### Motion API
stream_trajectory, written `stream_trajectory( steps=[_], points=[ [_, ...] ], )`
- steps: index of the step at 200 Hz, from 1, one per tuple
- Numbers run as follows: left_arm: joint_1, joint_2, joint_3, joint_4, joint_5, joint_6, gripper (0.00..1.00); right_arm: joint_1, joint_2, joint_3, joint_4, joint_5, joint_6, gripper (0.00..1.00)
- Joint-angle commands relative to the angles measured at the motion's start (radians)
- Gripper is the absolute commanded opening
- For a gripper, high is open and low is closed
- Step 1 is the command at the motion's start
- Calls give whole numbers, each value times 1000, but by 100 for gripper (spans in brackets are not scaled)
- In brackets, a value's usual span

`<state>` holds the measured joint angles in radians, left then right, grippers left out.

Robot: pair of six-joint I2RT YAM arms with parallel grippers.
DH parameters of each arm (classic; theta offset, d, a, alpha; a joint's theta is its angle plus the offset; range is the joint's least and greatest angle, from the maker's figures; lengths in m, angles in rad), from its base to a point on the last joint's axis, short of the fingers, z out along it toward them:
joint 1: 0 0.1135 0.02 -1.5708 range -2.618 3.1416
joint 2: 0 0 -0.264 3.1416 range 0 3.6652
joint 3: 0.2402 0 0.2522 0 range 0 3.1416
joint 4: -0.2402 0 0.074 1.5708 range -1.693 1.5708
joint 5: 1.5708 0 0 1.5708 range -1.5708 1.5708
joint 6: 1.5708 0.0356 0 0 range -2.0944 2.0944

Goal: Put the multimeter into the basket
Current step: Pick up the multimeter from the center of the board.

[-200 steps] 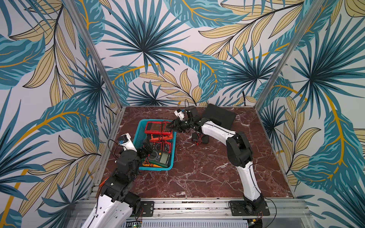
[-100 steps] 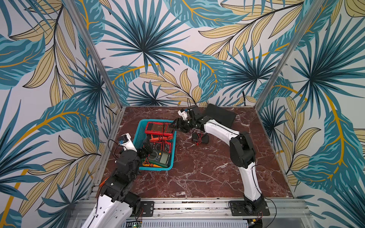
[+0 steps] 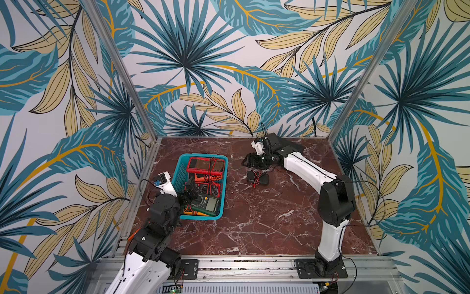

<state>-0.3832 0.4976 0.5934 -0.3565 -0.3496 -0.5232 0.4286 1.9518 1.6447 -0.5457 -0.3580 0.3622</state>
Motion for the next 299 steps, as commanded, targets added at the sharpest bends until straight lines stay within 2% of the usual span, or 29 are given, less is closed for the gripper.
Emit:
stream_trajectory(
  steps=[1,33,40,44,74,109,224,258,299],
  points=[
    [6,-3,3,1,27,17,100,-13,40,6,-115,70,-184,76],
    [6,5,2,10,43,15,100,-24,137,98,-149,109,-265,91],
    [6,7,2,12,46,15,100,-27,164,122,-157,97,-280,98],
    [6,7,2,12,47,15,100,-27,176,134,-159,90,-286,99],
    [6,9,2,7,45,16,100,-34,257,208,-187,84,-305,99],
    [6,10,-1,9,40,18,100,-41,277,194,-200,50,-296,99],
    [7,15,-6,25,52,3,100,-39,67,-89,-129,-42,-242,99],
    [6,9,-7,22,54,0,100,-27,60,-137,-119,0,-270,99],
    [6,1,-6,16,50,-1,100,5,90,-116,-156,163,-335,100]
  ],
)
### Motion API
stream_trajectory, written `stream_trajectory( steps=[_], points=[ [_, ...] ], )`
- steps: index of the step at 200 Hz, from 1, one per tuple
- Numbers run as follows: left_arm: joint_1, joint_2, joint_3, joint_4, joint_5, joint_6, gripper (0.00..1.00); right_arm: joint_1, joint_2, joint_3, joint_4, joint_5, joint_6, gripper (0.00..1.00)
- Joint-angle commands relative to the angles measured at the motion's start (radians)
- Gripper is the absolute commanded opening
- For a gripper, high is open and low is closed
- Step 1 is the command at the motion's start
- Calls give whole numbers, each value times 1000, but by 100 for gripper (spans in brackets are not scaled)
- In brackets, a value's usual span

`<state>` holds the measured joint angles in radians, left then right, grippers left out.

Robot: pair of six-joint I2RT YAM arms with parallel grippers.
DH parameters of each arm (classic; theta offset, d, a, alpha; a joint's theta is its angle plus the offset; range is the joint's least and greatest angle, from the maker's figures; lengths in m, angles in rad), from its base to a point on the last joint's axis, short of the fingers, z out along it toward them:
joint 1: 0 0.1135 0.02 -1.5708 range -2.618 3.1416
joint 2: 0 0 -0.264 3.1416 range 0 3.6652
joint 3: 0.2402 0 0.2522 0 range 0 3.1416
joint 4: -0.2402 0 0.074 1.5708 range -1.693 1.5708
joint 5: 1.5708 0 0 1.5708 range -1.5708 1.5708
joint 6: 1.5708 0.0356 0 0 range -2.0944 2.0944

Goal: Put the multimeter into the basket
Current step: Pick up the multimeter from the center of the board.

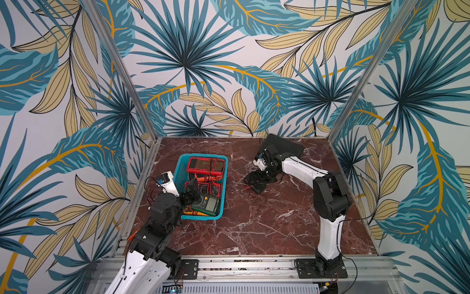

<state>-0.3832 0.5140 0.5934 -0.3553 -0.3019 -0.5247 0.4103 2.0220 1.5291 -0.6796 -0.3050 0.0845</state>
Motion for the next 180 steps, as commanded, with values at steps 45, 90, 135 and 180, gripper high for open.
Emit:
stream_trajectory(
  steps=[45,90,135,180],
  points=[
    [5,-15,-4,20,-5,-1,100,65,46,27,-43,246,-170,100],
    [6,-11,-4,13,-8,0,100,94,87,78,-49,275,-241,98],
    [6,-14,1,0,-16,5,100,110,150,141,-69,294,-278,86],
    [6,-20,9,-5,-26,6,100,114,140,141,-78,311,-302,62]
  ],
)
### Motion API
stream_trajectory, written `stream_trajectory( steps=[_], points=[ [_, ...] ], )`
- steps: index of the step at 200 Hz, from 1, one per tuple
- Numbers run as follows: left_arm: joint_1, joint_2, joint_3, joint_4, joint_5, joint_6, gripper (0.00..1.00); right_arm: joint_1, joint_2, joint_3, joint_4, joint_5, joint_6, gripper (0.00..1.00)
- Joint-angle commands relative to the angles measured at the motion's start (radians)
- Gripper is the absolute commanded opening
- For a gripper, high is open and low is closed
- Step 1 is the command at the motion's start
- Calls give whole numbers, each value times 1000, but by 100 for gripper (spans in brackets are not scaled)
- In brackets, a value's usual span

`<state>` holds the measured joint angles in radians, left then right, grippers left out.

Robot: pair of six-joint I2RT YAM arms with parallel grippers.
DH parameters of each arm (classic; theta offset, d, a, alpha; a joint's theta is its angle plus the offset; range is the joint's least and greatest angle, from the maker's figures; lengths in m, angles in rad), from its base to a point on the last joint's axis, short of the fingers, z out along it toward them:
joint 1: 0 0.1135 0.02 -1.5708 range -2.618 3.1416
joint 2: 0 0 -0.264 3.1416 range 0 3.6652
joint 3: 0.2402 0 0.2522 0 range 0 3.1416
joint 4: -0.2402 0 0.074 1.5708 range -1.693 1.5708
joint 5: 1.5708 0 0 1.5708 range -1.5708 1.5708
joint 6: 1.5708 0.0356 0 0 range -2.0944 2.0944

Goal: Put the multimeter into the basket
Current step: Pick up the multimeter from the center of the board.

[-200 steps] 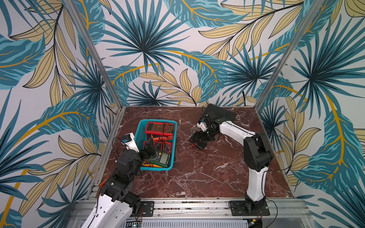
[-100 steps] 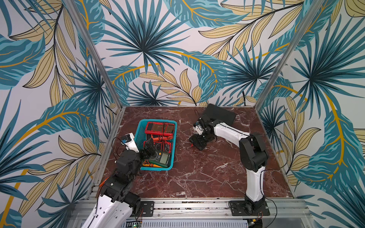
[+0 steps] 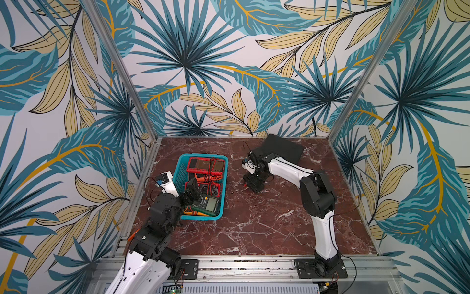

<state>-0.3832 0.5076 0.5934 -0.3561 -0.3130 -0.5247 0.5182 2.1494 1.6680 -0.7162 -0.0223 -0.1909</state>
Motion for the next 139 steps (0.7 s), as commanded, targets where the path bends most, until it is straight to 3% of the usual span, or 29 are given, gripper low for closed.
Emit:
stream_trajectory(
  steps=[1,32,90,139],
  points=[
    [6,-13,9,-4,-15,6,100,7,10,1,-41,29,-27,62],
    [6,-14,9,-6,-20,7,100,15,-90,-27,-51,39,-53,49],
    [5,-48,-4,-12,-36,-3,100,51,-337,-20,-52,-91,-126,44],
    [7,-82,-10,-17,-46,-13,100,146,-314,145,-51,-199,-171,43]
  ],
)
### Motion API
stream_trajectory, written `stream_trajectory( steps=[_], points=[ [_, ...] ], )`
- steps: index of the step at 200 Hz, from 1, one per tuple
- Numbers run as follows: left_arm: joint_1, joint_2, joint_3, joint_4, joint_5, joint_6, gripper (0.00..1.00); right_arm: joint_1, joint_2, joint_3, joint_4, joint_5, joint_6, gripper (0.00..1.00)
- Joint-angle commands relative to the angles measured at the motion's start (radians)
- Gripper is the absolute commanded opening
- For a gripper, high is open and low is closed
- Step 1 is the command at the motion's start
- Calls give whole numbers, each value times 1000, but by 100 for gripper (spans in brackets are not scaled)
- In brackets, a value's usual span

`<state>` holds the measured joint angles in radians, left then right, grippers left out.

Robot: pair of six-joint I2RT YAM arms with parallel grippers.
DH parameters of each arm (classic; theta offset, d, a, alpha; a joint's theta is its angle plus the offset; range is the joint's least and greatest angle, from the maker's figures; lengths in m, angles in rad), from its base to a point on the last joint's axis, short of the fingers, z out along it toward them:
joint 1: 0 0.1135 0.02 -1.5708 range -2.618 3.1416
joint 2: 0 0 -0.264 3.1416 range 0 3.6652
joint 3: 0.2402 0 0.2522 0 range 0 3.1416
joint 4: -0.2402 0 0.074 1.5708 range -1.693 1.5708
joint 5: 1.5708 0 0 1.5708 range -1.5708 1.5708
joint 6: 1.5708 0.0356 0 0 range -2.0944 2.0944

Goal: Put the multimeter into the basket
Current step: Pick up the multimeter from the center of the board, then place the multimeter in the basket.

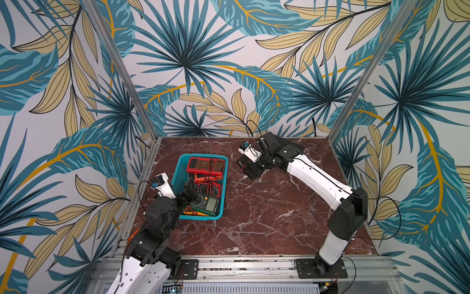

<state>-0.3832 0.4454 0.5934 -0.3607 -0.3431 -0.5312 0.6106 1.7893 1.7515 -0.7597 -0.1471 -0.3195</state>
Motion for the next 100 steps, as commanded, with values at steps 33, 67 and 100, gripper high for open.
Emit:
stream_trajectory(
  steps=[33,67,100],
  points=[
    [6,-38,-3,-19,-15,-5,100,124,147,223,-39,-70,-68,42],
    [6,-51,6,-32,-17,-1,100,182,234,333,-53,-82,-81,42],
    [5,-59,2,-30,-19,-6,100,251,309,409,-82,-54,-108,42]
  ],
)
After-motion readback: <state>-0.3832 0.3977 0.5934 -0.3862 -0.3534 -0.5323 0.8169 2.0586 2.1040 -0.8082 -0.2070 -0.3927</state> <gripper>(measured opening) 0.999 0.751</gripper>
